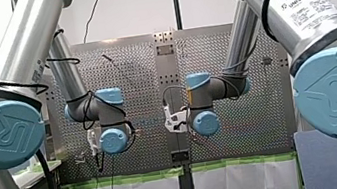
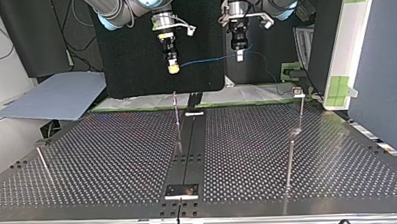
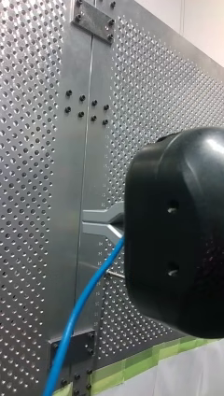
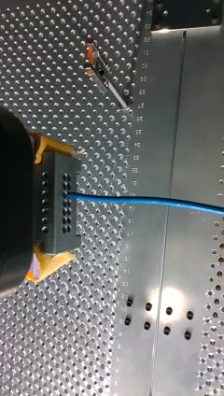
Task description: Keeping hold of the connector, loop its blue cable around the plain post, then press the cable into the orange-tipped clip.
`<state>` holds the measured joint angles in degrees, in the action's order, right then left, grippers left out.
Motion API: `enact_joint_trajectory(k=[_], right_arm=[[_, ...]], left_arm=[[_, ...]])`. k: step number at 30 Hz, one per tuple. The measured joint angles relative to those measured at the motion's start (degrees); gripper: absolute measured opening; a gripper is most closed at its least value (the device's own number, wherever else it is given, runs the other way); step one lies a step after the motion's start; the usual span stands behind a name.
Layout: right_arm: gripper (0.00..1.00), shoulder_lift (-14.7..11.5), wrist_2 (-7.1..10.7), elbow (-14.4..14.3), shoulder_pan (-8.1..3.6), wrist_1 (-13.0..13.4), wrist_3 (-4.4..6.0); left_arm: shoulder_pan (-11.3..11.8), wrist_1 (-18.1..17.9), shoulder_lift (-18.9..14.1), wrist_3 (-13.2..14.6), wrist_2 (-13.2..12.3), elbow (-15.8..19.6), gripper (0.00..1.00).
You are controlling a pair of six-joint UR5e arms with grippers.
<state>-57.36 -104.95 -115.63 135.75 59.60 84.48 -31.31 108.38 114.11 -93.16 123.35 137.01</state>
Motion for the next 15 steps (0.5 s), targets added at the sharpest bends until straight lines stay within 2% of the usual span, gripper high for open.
enact_joint_trajectory(k=[9,15], right_arm=[[0.0,0.0,0.0,0.0,0.0,0.0,0.0],[0.0,0.0,0.0,0.0,0.0,-0.01,0.0]], left_arm=[[0.08,0.16,0.11,0.06,-0.27,0.24,0.01],[0.49,0.97,1.87,0.16,-1.28,2.31,0.01]])
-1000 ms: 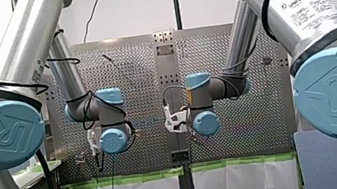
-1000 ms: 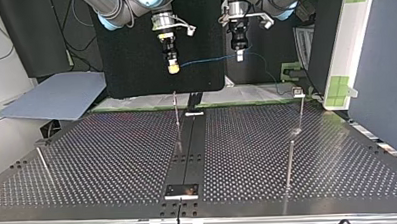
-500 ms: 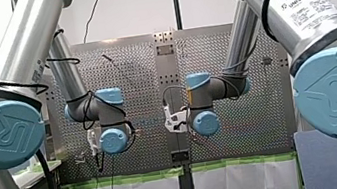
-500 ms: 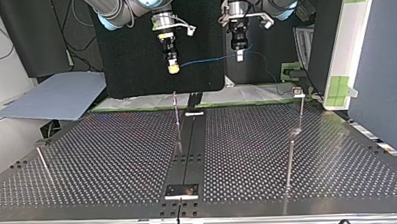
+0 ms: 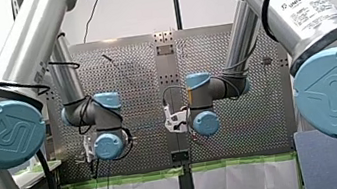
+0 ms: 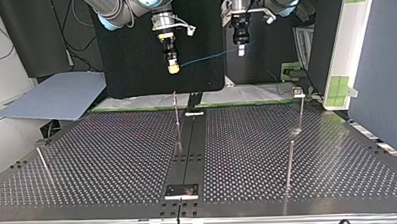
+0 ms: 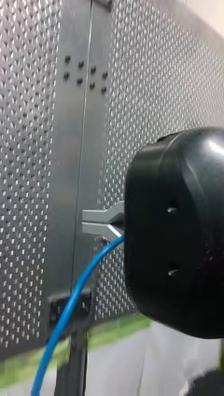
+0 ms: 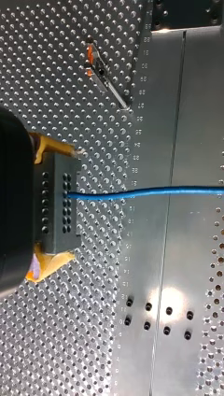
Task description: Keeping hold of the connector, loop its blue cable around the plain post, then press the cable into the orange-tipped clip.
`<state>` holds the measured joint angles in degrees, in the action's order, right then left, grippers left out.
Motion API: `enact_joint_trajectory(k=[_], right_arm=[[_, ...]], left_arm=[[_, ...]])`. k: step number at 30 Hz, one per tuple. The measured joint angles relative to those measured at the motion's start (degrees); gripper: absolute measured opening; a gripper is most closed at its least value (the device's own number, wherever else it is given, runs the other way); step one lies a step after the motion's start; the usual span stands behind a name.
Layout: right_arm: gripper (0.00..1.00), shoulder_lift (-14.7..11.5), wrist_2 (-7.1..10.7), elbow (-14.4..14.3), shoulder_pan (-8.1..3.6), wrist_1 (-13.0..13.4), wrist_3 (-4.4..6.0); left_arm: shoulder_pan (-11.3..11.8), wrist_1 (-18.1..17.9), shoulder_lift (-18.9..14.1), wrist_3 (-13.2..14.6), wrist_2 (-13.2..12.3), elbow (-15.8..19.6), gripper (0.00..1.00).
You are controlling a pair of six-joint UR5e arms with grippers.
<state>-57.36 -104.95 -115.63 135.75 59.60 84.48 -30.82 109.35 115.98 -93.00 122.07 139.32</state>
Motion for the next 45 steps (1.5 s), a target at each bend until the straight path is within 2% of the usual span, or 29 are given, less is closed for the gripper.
enact_joint_trajectory(k=[11,14,16,20,25,38,41,45], right_arm=[[0.0,0.01,-0.01,0.0,-0.01,0.0,-0.01],[0.0,0.55,-0.33,-0.25,-0.55,-0.55,-0.56],[0.0,1.31,-0.49,-0.36,-1.19,-1.31,-1.12],[0.0,3.0,-0.59,-0.42,-1.72,-3.14,-1.56],[0.0,3.84,-0.61,-0.43,-1.83,-5.86,-1.66],[0.0,3.88,-0.62,-0.41,-1.84,-13.05,-1.69],[0.0,3.1,-0.54,0.15,-1.61,-13.25,-1.43],[0.0,1.15,-0.06,1.87,-0.94,-13.16,0.07]], left_arm=[[0.04,0.09,0.32,0.01,-0.13,0.48,0.01],[0.04,0.09,0.33,0.01,-0.13,0.48,0.01],[0.04,0.09,0.33,0.01,-0.13,0.49,0.01],[0.04,0.09,0.33,0.01,-0.13,0.49,0.01],[0.04,0.09,0.33,0.01,-0.13,0.49,0.01],[0.1,0.14,0.28,-0.04,-0.18,0.44,0.01],[0.53,0.87,-0.44,-0.77,-0.91,-0.28,0.01],[1.17,2.79,-2.37,-2.57,-2.83,-2.0,0.01]])
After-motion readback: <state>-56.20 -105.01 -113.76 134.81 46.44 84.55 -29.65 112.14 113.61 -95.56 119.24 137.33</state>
